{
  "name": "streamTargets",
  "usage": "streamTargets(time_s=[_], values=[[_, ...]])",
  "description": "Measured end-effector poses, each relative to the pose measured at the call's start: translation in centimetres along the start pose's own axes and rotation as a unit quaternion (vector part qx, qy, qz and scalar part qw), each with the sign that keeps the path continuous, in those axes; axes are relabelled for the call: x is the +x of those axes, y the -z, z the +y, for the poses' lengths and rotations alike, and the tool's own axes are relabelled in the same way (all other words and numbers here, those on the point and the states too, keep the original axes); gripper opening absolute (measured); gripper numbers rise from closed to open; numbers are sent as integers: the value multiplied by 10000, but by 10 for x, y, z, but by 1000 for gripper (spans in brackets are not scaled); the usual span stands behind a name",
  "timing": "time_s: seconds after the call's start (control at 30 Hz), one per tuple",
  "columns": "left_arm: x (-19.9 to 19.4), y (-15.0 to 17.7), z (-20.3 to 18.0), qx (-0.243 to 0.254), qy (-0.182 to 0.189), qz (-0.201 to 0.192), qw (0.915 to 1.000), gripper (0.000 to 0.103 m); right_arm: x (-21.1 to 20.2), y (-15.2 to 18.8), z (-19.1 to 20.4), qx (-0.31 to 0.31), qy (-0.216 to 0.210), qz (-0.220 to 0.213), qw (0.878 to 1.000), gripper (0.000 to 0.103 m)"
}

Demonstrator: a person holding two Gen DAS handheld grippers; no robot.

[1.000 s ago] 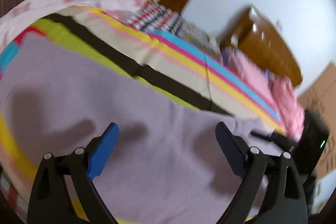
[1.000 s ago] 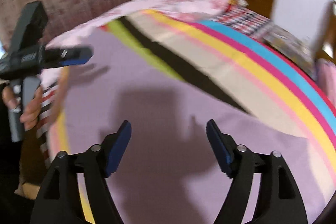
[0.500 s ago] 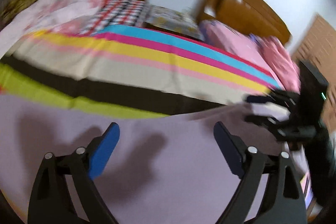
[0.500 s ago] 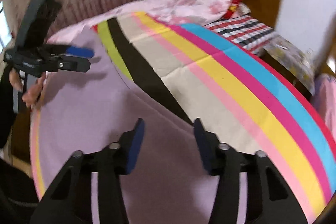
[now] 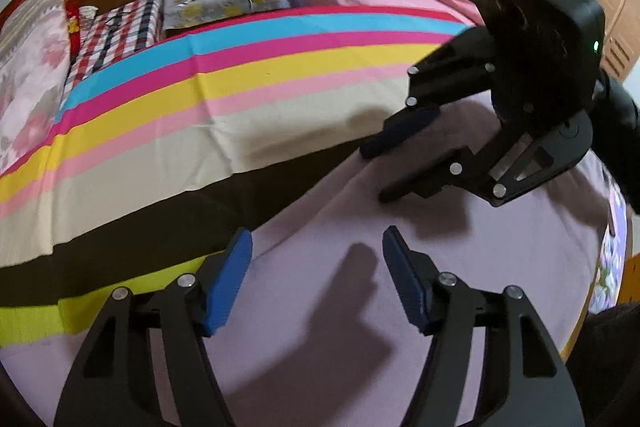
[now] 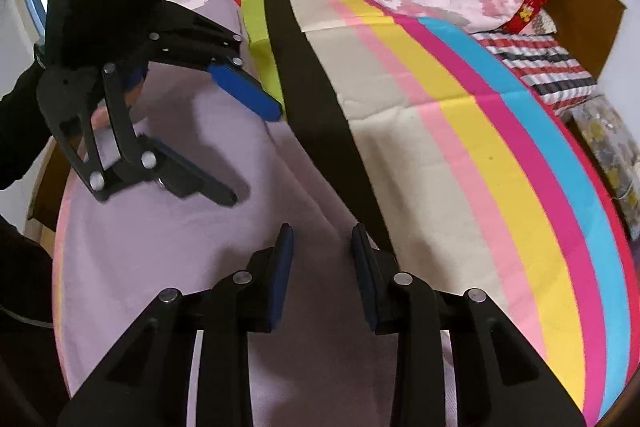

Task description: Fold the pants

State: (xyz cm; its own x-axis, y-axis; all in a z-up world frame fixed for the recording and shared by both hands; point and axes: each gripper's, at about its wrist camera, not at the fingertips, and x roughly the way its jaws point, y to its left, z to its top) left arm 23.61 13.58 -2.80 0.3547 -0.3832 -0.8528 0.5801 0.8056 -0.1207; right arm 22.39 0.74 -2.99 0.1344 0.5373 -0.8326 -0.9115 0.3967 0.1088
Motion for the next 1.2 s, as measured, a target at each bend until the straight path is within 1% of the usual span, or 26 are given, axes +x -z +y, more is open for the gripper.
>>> streamTargets(time_s=[0.03, 0.1, 0.13, 0.17, 0.2, 0.23, 0.27, 0.3, 0.33, 0.4, 0.43, 0.5, 0.57, 0.6, 0.7, 0.73, 0.8, 0.83, 0.87, 0.9, 0.93, 0.97, 1.03, 1.07, 1.1, 1.2], values=[[4, -1, -1, 32, -29, 63, 10000, 60, 0, 1, 2, -68, -18, 0, 10000, 28], [9, -1, -1, 108, -126, 120, 9998, 55, -2, 2, 10, -234, 95, -38, 9997, 16], [9, -1, -4, 128, -158, 103, 9997, 48, -5, 2, 15, -332, 220, -79, 9992, 9], [8, -1, -4, 132, -164, 86, 9997, 44, -8, 2, 20, -432, 469, -121, 9979, 5], [7, 0, -4, 123, -161, 67, 9998, 39, -12, 0, 25, -519, 664, -181, 9963, 5], [6, -2, -3, 109, -173, 26, 9998, 39, -16, -2, 27, -535, 756, -250, 9954, 5], [3, -3, -3, 91, -179, -15, 9998, 39, -21, -6, 27, -501, 797, -328, 9950, 5], [2, -4, -2, 78, -188, -48, 9998, 36, -23, -8, 27, -496, 835, -341, 9947, 5], [3, -7, 0, 47, -251, -71, 9996, 28, -20, -9, 26, -517, 897, -291, 9942, 5], [8, -10, 3, -30, -461, -31, 9989, 19, -9, -7, 23, -510, 988, -151, 9937, 5], [9, -10, 3, -53, -469, -28, 9989, 18, -1, -5, 20, -455, 1013, -81, 9938, 5], [8, -10, 2, -82, -457, -54, 9989, 16, 0, -3, 16, -327, 961, -139, 9947, 5], [5, -8, 1, -72, -534, -68, 9985, 16, -3, -2, 15, -249, 980, -214, 9946, 5], [1, -7, 0, -67, -636, -101, 9979, 16, -5, -2, 16, -228, 1002, -240, 9944, 5], [-16, -2, 1, -99, -730, -257, 9970, 19, -8, -3, 20, -232, 999, -303, 9943, 5], [-26, 1, 6, -241, -802, -380, 9958, 28, -7, -4, 20, -203, 994, -239, 9946, 6], [-40, 8, 18, -599, -1023, -555, 9914, 39, -6, -7, 19, -125, 940, -169, 9954, 16], [-51, 15, 27, -904, -1153, -699, 9867, 40, -7, -11, 18, -73, 902, -246, 9956, 20], [-58, 20, 33, -1121, -1196, -805, 9832, 41, -8, -13, 19, -52, 851, -332, 9958, 20], [-67, 27, 38, -1354, -1195, -939, 9791, 46, -8, -18, 20, -33, 750, -419, 9963, 20], [-77, 35, 42, -1598, -1170, -1112, 9739, 53, -6, -23, 21, -37, 668, -450, 9967, 20], [-84, 42, 44, -1759, -1147, -1236, 9699, 56, -3, -27, 24, -50, 597, -459, 9972, 20], [-93, 55, 44, -1960, -1097, -1376, 9647, 61, 8, -38, 31, -139, 384, -412, 9983, 20], [-96, 61, 42, -2009, -1135, -1409, 9628, 64, 12, -41, 35, -200, 335, -371, 9986, 20], [-100, 68, 40, -2071, -1187, -1456, 9601, 69, 19, -46, 40, -277, 285, -301, 9988, 20], [-105, 82, 32, -2190, -1118, -1524, 9572, 70, 34, -55, 46, -404, 229, -147, 9988, 20]])
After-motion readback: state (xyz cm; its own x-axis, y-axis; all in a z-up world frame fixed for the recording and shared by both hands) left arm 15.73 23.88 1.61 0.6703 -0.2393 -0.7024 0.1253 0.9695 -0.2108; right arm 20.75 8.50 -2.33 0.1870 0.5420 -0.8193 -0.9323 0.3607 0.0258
